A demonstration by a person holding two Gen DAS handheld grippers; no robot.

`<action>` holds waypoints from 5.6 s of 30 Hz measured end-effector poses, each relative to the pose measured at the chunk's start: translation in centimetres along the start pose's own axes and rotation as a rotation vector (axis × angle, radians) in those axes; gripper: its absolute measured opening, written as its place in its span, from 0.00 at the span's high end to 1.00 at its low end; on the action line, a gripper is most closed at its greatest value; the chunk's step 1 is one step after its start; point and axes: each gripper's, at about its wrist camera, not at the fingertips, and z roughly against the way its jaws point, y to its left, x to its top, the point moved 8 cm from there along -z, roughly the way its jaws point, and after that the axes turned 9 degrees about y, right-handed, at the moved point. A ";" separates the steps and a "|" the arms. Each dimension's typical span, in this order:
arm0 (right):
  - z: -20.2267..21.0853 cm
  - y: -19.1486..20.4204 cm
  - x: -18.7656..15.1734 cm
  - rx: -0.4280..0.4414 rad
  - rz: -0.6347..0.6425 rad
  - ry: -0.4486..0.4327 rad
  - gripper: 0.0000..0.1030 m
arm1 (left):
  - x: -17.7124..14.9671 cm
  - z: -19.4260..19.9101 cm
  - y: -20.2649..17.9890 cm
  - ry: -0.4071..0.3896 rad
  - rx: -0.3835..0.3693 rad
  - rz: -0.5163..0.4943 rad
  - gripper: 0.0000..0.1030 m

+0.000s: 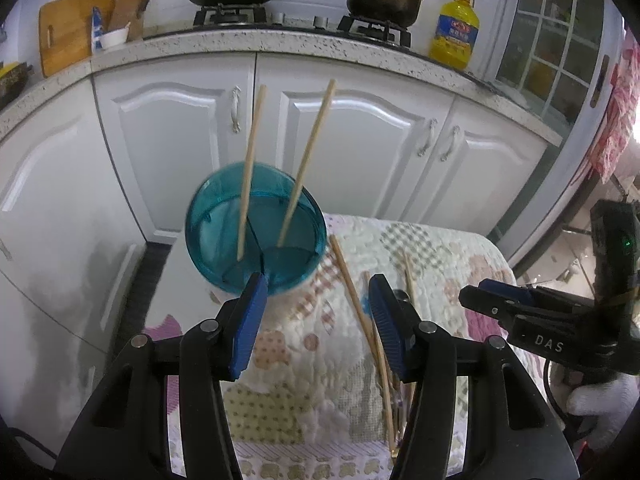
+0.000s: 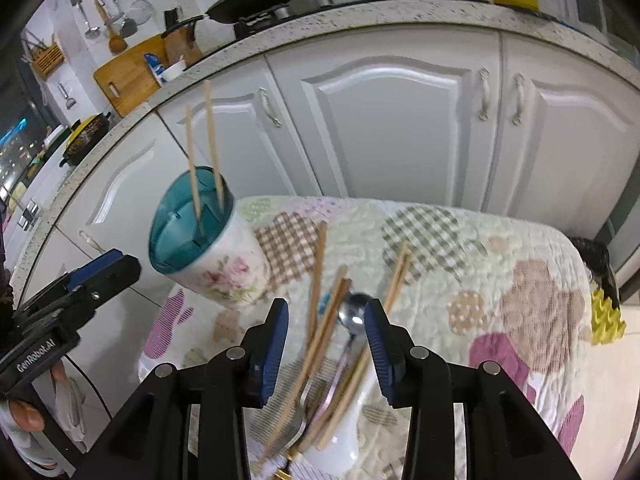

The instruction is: Organize utensils

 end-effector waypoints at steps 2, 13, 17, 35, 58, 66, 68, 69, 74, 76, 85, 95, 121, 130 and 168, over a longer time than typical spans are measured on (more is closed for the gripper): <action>-0.5 -1.3 -0.9 -0.007 -0.029 0.015 0.63 | -0.6 -0.4 0.0 0.016 -0.010 0.007 0.49; -5.3 -4.3 -3.9 0.027 -0.108 0.126 0.69 | -4.8 -3.8 -1.7 0.125 -0.074 -0.001 0.49; -7.0 -4.0 -3.7 0.053 -0.112 0.151 0.73 | -5.1 -4.5 -2.2 0.143 -0.086 -0.014 0.49; -8.2 -7.9 -3.7 0.103 -0.232 0.151 0.88 | -6.9 -8.1 -4.4 0.243 -0.122 -0.054 0.49; -8.3 -9.1 -5.3 0.001 -0.196 0.166 0.81 | -8.9 -12.9 -6.3 0.380 -0.168 -0.078 0.90; -7.7 -8.4 -5.8 0.061 -0.175 0.174 0.89 | -10.3 -9.7 -3.6 0.389 -0.202 -0.081 0.96; -7.3 -8.3 -6.1 0.065 -0.165 0.179 0.89 | -11.0 -9.2 -3.2 0.402 -0.204 -0.091 0.96; -7.0 -8.2 -6.4 0.068 -0.160 0.185 0.89 | -11.4 -9.0 -3.0 0.410 -0.205 -0.096 0.96; -6.8 -7.5 -7.5 0.089 -0.132 0.215 0.89 | -11.8 -8.8 -2.3 0.416 -0.159 -0.128 0.96; -7.0 -7.0 -7.9 0.101 -0.122 0.234 0.89 | -11.5 -9.0 -2.0 0.407 -0.127 -0.132 0.91; -7.9 -6.8 -8.1 0.077 -0.102 0.276 0.89 | -7.4 -11.8 -3.5 0.332 -0.051 -0.150 0.75; -8.6 -6.6 -7.7 0.072 -0.085 0.255 0.89 | -6.2 -13.4 -4.8 0.335 -0.030 -0.222 0.95; 0.9 -1.3 -3.9 0.091 0.069 0.043 0.94 | -4.4 -4.5 -1.1 0.204 -0.190 -0.052 0.90; 2.0 -1.9 -3.8 0.077 0.053 0.021 0.94 | -6.6 -12.8 -2.7 0.326 -0.064 -0.081 0.86; 7.5 6.0 3.3 0.150 0.195 -0.109 0.94 | 2.8 8.6 4.6 -0.078 -0.233 0.066 0.96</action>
